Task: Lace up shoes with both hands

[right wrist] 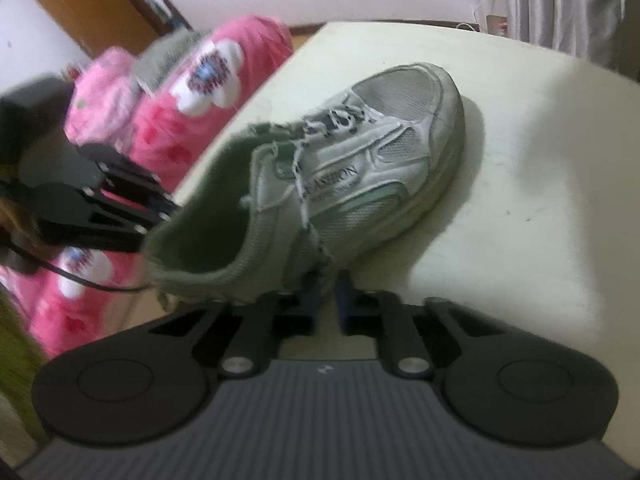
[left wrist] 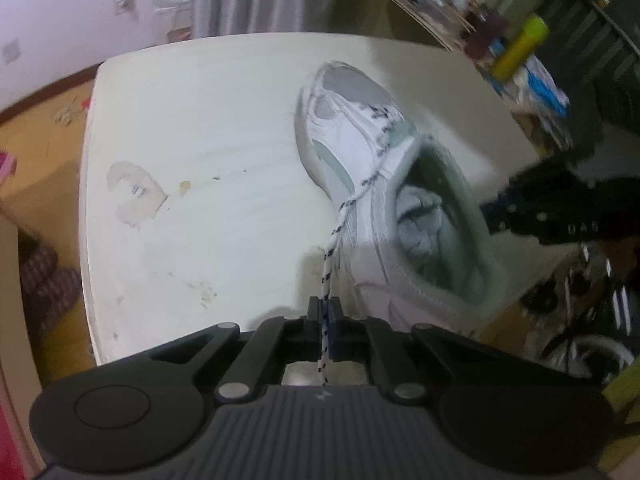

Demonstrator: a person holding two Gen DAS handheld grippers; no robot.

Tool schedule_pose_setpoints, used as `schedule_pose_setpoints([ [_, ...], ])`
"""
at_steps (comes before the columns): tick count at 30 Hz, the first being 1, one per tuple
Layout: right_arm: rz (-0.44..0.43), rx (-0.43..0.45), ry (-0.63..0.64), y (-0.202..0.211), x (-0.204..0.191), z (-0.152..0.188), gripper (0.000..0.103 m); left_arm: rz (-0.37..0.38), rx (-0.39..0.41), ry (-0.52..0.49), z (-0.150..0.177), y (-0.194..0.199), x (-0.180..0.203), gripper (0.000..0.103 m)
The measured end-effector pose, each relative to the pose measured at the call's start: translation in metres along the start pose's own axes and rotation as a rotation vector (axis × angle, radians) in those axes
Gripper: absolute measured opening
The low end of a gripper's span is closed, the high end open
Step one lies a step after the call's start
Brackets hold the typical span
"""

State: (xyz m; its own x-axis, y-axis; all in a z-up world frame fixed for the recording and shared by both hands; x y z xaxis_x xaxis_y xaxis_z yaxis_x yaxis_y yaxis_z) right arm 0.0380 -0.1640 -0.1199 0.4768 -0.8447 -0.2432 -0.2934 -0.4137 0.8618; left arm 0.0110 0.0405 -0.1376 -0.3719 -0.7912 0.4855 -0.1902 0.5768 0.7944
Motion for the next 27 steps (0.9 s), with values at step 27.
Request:
schedule_pose_setpoints([
  [27, -0.396, -0.059, -0.311, 0.054, 0.081, -0.058, 0.004, 0.129, 0.411, 0.360, -0.003, 0.031, 0.137, 0.002],
])
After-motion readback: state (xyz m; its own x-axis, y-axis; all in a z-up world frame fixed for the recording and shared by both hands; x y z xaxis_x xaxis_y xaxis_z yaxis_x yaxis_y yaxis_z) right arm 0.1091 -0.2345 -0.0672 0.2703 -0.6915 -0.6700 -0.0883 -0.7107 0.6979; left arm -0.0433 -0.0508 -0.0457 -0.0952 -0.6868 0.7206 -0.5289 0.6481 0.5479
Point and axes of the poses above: each gripper's, at about its wrist camera, not at the fingertips, and y roughly against the way its jaws point, x to its right, z to its underside, the point moved 2 cm from there along -y, roughly the way its jaws point, and after that the axes turned 15 degrees about z, right-handed, at the moved point
